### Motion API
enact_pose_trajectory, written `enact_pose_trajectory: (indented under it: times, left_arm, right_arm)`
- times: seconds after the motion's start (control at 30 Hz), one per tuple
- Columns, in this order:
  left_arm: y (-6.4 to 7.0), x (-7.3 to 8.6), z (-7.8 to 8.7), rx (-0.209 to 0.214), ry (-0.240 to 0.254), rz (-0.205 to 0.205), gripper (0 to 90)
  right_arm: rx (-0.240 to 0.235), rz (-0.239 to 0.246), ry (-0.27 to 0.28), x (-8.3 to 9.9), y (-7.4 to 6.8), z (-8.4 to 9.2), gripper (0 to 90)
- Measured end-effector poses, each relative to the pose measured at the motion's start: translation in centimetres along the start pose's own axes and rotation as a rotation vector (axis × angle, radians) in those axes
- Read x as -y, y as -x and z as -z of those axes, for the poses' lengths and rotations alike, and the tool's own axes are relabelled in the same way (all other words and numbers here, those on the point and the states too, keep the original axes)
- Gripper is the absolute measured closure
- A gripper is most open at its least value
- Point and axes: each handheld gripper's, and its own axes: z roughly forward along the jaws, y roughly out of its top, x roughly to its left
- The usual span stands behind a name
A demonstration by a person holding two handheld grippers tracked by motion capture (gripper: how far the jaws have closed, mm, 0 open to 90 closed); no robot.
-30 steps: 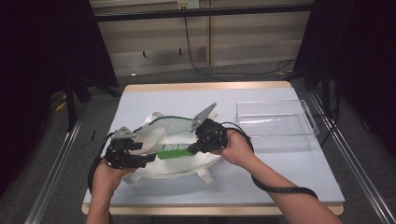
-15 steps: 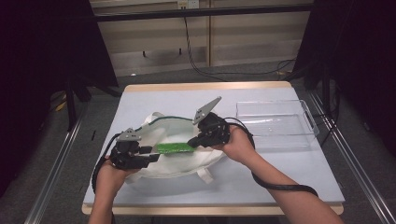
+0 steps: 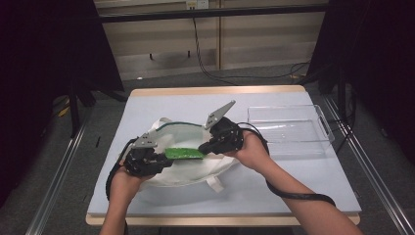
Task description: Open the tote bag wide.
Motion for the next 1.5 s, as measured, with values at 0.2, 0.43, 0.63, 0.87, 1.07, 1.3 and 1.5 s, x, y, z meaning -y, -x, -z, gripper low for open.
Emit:
enact_pose_trajectory:
  times: [0.2,0.43,0.63,0.87,1.07,1.3,1.5]
  left_arm:
    - [0.1,-0.1,-0.1,-0.01,0.006,-0.003,71.6]
    - [0.2,-0.1,-0.1,-0.009,0.012,-0.008,72.4]
    - [0.3,-0.3,-0.1,-0.013,0.009,-0.018,72.7]
    - [0.5,-0.5,-0.1,-0.018,0.017,-0.028,72.7]
    - [0.8,-0.7,0.0,-0.017,0.017,-0.04,72.4]
    - [0.9,-0.9,0.0,-0.015,0.021,-0.046,72.2]
    - [1.0,-0.9,-0.1,-0.011,0.027,-0.046,71.9]
  right_arm:
    - [0.008,0.017,-0.028,-0.2,-0.5,-0.3,67.5]
    - [0.049,0.06,-0.088,-0.6,-1.0,-1.1,55.3]
    - [0.07,0.107,-0.138,-0.9,-1.1,-1.8,52.1]
    - [0.091,0.108,-0.191,-1.2,-1.2,-2.3,52.2]
    - [0.109,0.124,-0.214,-1.5,-1.3,-2.7,53.0]
    - [0.12,0.117,-0.237,-1.5,-1.2,-3.1,54.7]
    - [0.124,0.119,-0.242,-1.4,-1.0,-3.2,58.6]
